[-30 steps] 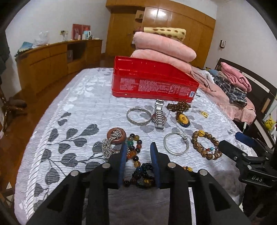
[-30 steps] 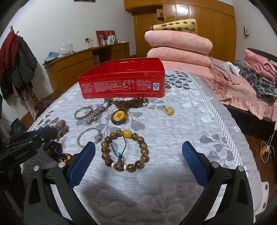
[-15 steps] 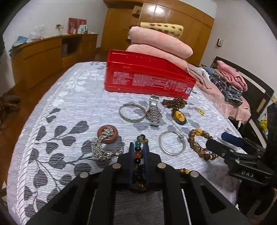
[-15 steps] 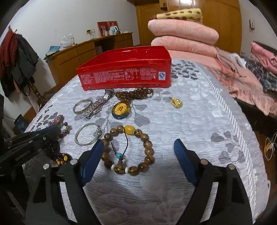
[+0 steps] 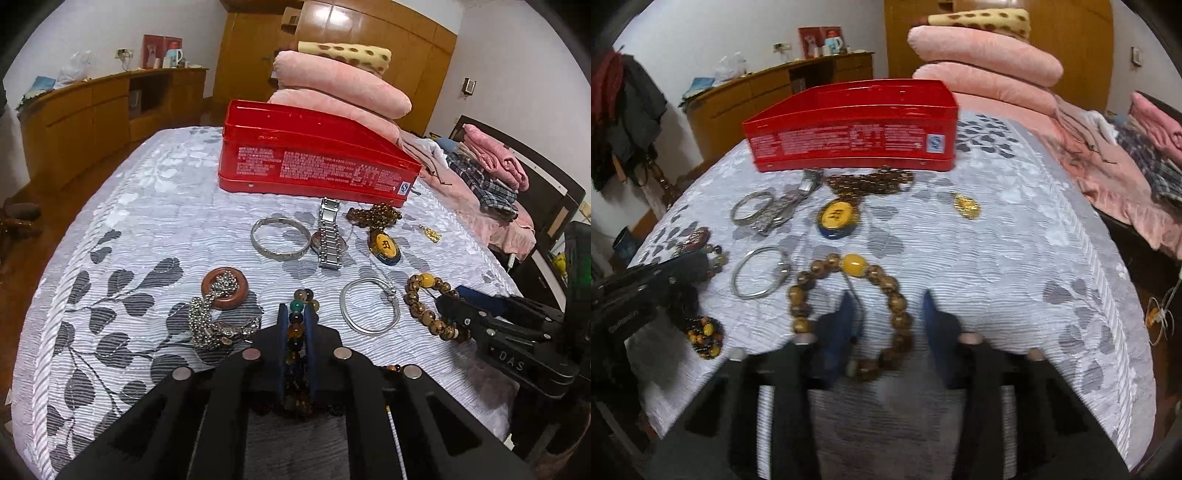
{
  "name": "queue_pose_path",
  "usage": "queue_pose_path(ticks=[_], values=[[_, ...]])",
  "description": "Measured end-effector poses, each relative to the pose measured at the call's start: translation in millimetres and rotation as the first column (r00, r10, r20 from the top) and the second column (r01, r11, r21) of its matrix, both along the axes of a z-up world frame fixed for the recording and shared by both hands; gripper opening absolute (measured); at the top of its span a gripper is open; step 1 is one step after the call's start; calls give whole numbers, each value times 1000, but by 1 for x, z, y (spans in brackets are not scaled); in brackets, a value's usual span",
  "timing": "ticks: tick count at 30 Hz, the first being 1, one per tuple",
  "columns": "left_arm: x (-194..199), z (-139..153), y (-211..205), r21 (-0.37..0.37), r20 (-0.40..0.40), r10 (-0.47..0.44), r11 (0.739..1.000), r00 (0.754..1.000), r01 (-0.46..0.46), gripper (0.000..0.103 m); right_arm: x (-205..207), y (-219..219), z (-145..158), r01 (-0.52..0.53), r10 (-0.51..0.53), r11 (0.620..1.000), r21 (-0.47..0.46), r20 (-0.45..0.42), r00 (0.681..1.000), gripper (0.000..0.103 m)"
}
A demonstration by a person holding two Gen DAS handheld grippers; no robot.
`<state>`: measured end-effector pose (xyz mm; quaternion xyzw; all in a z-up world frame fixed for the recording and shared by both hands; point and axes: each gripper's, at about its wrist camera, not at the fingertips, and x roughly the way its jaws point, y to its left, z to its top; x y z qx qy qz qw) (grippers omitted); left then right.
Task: Organize jewelry
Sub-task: 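Carry both bracelets into the red tin and open both tools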
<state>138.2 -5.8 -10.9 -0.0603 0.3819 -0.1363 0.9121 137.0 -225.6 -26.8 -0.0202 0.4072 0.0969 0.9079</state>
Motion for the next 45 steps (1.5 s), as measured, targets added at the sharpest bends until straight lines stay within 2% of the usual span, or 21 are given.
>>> queue_pose_path(ticks=[1,6,16,24,34,45], values=[[-1,1,1,-10,1,-4,1000,1000,4,8,0,0,0,-2,2,1000,3,-8,1000,11],[-8,13,4,-47,44,-9,999,999,11,8,-2,-5,7,-13,15,998,59,-24,1000,10],[-9,45,4,-67,123,6,998,992,2,8,-6,1,49,-49,41,992,112,69,997,10],[3,61,0,-87,156,13,996,988,0,8,9,0,68,-46,31,989,141,102,994,10],[39,86,-4,-120,202,33,993,979,-9,8,45,3,91,-46,19,981,187,145,989,10],[95,113,-9,-157,232,57,987,971,-21,8,91,7,114,-48,5,971,235,181,984,10]])
